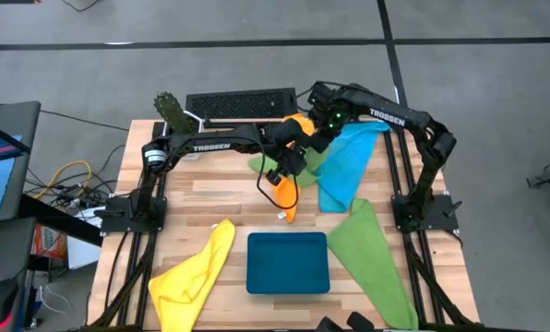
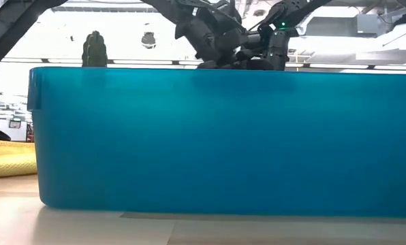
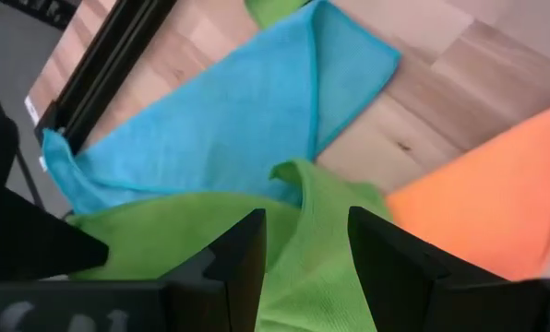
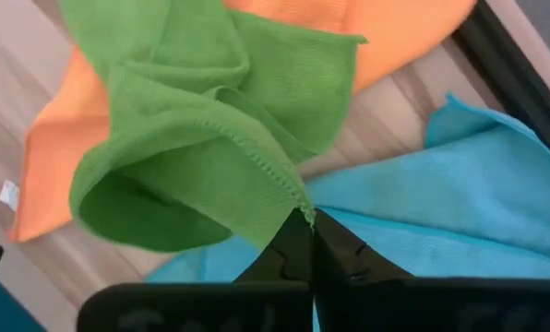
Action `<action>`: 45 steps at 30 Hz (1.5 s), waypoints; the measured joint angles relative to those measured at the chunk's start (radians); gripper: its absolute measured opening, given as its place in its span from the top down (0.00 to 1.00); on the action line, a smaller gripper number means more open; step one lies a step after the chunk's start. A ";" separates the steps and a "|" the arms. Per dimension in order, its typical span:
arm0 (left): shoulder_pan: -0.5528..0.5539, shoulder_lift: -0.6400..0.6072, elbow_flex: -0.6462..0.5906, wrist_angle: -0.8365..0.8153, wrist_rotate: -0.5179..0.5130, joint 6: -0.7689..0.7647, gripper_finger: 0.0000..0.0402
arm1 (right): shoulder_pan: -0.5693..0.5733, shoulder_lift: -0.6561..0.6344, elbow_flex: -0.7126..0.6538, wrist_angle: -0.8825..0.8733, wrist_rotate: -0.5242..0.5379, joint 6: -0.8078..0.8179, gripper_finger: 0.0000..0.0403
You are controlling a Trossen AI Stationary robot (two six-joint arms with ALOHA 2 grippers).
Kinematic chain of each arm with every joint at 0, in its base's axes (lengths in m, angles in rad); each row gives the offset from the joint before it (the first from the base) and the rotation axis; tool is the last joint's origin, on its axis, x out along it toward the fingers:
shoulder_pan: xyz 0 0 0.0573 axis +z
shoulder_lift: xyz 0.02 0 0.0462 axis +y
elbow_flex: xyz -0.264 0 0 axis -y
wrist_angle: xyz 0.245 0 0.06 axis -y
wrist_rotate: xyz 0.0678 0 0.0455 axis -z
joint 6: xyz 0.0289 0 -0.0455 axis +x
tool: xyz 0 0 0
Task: Fold microfiber towels
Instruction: Fold the top green microfiber towel
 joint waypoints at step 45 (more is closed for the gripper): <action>0.059 -0.004 -0.002 0.009 0.099 -0.096 0.84 | 0.073 -0.002 0.000 -0.043 -0.083 -0.134 0.96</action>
